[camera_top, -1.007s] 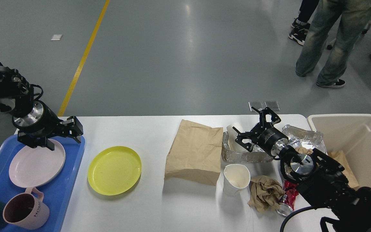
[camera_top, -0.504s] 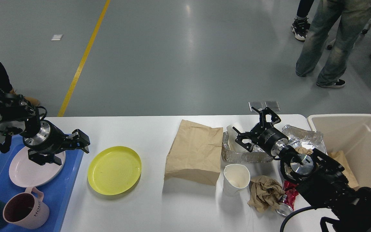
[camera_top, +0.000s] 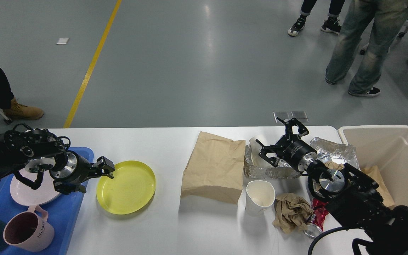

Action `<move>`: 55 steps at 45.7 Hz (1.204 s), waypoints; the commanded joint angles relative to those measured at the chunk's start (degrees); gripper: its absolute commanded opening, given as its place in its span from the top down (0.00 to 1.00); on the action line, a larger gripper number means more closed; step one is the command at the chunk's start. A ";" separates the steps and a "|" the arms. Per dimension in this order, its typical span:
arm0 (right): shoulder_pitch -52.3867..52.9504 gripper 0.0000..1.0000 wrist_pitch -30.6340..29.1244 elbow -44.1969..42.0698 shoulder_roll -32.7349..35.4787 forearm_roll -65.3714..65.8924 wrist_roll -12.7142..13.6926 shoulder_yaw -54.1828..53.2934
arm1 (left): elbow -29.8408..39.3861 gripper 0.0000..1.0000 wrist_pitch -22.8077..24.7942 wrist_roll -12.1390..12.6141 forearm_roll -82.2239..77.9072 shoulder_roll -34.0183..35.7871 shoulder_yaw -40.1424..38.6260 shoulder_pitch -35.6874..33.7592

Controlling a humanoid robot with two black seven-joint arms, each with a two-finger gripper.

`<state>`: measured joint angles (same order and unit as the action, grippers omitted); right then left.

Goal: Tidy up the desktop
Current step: 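Lower the left gripper toward the rim of the yellow plate, then close the left gripper on the yellow plate's rim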

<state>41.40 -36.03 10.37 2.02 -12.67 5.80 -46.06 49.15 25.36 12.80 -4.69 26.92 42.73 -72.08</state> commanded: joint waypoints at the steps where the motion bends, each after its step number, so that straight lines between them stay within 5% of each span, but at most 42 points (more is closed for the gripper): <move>1: 0.00 0.00 0.00 -0.08 0.00 0.01 0.00 -0.08 | -0.63 0.08 -0.22 0.04 -0.06 -0.64 -0.71 1.42; 39: 0.00 0.00 0.00 0.00 0.00 0.01 0.00 0.00 | -4.50 0.09 -2.16 -0.05 -0.93 -3.46 -1.77 6.51; 55: 0.00 0.00 0.00 0.00 0.00 0.01 0.00 0.00 | -4.50 0.18 -2.16 -0.05 -1.20 -3.81 -2.91 8.27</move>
<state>41.40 -36.03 10.37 2.02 -12.67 5.80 -46.06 44.65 23.21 12.74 -5.85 23.26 39.83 -63.87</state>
